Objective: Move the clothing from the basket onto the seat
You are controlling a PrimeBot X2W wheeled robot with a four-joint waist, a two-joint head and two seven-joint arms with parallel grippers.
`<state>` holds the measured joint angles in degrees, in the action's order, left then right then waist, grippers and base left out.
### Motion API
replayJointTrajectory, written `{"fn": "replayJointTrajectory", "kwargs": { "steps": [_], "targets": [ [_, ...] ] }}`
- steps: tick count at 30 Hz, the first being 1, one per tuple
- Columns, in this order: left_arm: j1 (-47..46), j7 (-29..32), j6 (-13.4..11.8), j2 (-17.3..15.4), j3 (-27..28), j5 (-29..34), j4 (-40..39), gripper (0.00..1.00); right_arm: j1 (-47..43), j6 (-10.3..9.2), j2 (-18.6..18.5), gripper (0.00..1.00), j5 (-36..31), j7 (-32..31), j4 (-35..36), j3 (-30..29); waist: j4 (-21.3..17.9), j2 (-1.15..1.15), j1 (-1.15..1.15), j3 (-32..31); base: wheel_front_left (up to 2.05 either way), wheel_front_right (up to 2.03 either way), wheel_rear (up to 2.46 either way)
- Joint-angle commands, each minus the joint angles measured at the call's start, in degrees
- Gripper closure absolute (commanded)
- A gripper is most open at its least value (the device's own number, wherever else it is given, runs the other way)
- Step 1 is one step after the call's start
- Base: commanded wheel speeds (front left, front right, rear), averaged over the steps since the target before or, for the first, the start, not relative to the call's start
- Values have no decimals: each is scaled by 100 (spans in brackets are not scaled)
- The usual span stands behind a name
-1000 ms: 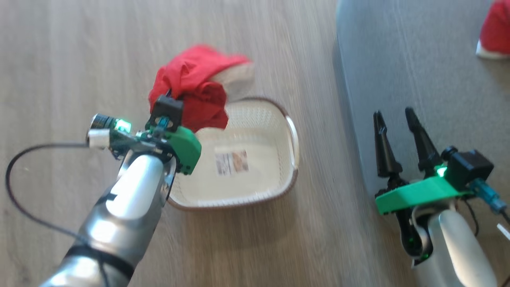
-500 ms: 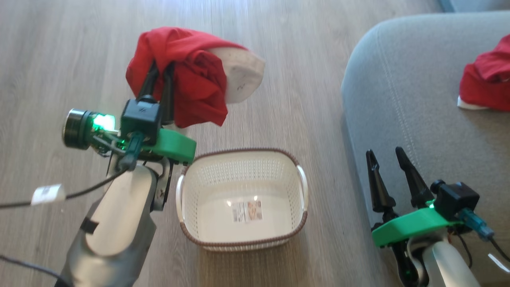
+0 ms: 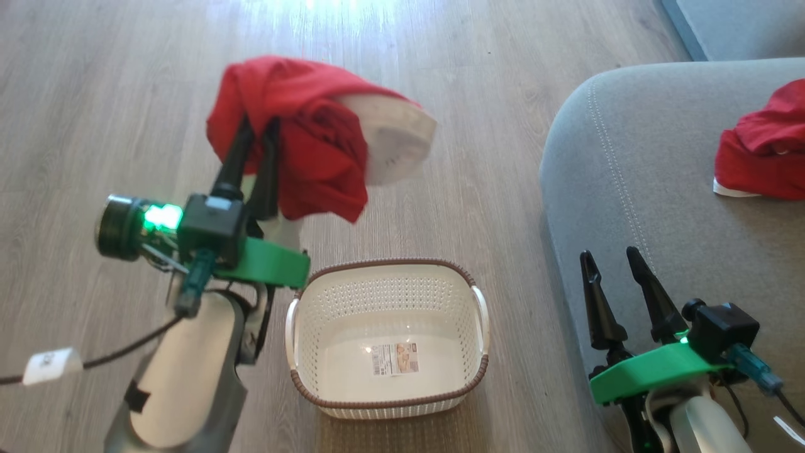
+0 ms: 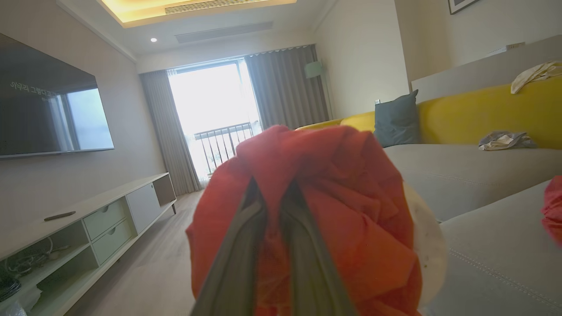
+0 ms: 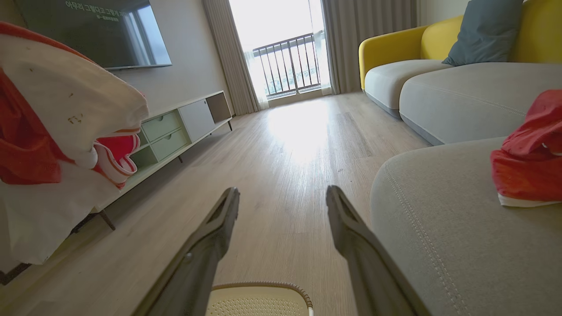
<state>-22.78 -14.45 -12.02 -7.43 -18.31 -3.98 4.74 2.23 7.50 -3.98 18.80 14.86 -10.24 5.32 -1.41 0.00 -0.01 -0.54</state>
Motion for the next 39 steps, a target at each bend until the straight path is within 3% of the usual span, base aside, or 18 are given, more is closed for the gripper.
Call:
{"fn": "replayJointTrajectory", "kwargs": {
  "steps": [1, 19, 27, 39],
  "targets": [
    [-172, -54, 45, -37, 190, 69, -279, 100, 69, -1, -1, 0, 6, 14, 226, 94, 31, 0, 1, -6, 0, 0, 0],
    [383, -54, 513, 382, -946, 152, -1096, 100, -29, -1, 21, 0, -26, 14, 296, -22, 230, 0, 1, -37, 0, 0, 0],
    [530, -54, 440, 443, -1209, 39, -1089, 100, -21, -1, 22, 0, -35, 14, 299, -33, 233, 0, 1, -58, 0, 0, 0],
    [500, -54, 395, 453, -976, 54, -1044, 100, 9, -1, -87, 0, -100, 14, 335, -3, 170, 0, 1, -42, 0, 0, 0]
  ]
}}
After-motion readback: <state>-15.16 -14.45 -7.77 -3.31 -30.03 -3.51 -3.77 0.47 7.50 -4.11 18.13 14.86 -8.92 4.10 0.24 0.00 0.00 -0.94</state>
